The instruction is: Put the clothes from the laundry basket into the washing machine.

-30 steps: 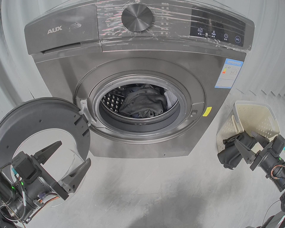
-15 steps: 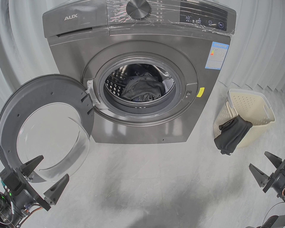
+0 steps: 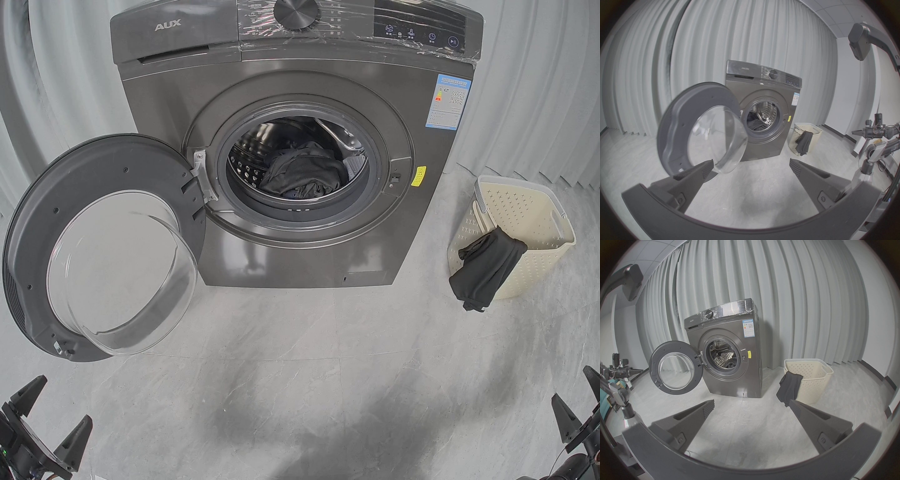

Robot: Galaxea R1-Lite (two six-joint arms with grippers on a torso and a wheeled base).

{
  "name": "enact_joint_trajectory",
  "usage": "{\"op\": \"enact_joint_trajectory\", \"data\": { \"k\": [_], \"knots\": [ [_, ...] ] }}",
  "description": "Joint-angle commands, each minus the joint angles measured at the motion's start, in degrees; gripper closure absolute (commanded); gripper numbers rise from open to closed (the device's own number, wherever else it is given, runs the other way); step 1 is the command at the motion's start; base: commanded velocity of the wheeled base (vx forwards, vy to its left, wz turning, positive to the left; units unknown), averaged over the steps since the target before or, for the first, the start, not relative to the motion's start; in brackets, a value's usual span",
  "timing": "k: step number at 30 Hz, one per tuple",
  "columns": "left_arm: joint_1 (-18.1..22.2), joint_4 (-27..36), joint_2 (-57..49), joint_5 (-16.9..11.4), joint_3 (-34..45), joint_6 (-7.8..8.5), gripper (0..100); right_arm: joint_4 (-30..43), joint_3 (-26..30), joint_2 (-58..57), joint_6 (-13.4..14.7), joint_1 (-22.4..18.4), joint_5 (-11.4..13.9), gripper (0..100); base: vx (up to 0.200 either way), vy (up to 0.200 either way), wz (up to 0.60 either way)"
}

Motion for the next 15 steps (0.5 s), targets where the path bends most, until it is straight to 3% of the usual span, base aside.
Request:
{"op": "enact_joint_trajectory", "data": {
  "k": [1,3,4,6,10,13,14,15],
  "knots": [
    [6.37,5.65,-12.21,-1.33,0.99,-0.81,0,2.84,0.99,-9.0,1.36,-2.15,-0.63,0,0.0,-0.2,0.0],
    [7.25,6.53,-12.64,-1.33,0.99,-0.72,0,3.02,0.99,-9.0,1.45,-2.15,-1.51,0,0.0,-0.2,0.0],
    [9.45,6.88,-12.82,-1.33,0.99,-0.63,0,2.93,0.99,-8.91,1.01,-2.24,-4.58,0,0.0,-0.2,0.0],
    [10.77,7.06,-13.08,-1.33,0.99,-0.37,0,2.93,0.9,-8.91,0.83,-2.33,-6.16,0,0.0,-0.2,0.0],
    [12.08,9.34,-13.79,-1.42,0.99,-0.72,0,4.51,0.99,-8.91,1.27,-2.94,-7.39,0,0.0,-0.2,0.0],
    [12.17,12.51,-13.79,-0.8,0.99,-0.46,0,8.12,0.99,-8.91,1.54,-3.12,-10.73,0,0.0,-0.2,0.0],
    [12.26,13.65,-13.79,-0.71,0.99,0.25,0,8.73,0.99,-8.91,1.36,-3.03,-13.37,0,0.0,-0.2,0.0],
    [12.43,14.0,-13.79,-0.71,0.99,0.25,0,8.73,0.99,-8.91,1.27,-3.12,-14.43,0,0.0,-0.2,0.0]
  ]
}}
